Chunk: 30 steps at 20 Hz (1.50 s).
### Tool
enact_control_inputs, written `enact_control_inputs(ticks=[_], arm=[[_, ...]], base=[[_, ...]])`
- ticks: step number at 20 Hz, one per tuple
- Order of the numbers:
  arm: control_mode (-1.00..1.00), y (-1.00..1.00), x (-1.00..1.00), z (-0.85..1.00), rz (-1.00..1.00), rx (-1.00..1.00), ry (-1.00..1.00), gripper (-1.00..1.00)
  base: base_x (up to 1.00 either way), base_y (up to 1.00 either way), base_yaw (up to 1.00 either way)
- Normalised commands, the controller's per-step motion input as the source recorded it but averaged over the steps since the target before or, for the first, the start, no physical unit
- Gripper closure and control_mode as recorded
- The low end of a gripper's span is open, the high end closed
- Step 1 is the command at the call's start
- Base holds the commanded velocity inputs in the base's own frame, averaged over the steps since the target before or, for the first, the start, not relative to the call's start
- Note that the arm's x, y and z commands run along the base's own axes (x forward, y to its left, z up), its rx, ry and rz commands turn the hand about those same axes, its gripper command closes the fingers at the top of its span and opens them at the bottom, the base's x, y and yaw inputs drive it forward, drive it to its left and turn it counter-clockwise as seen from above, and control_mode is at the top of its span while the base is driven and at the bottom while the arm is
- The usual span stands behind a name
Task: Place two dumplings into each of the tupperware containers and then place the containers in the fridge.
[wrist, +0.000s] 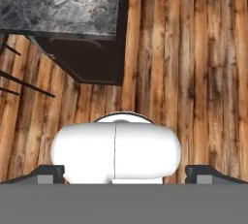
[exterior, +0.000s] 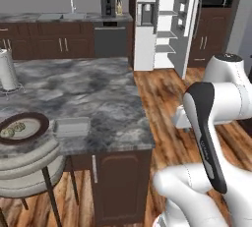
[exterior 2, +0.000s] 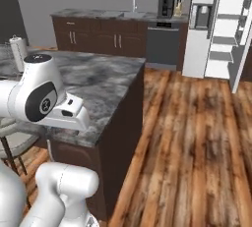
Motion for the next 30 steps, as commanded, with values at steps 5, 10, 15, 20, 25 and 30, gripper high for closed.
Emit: enact_control_inputs(ticks=[5,10,15,20,25,30], arm=[[1.0,0.0,0.0,0.0,0.0,0.0,0.0,-1.0],[1.0,0.0,0.0,0.0,0.0,0.0,0.0,-1.0],[1.0,0.0,0.0,0.0,0.0,0.0,0.0,-1.0],[1.0,0.0,0.0,0.0,0.0,0.0,0.0,-1.0],[1.0,0.0,0.0,0.0,0.0,0.0,0.0,-1.0],[1.0,0.0,0.0,0.0,0.0,0.0,0.0,-1.0]], base=[[0.0,1.0,-0.35],[0.0,1.0,-0.1],[0.2,0.73,0.01],[0.39,0.08,0.0],[0.58,0.06,0.0],[0.23,0.1,0.0]])
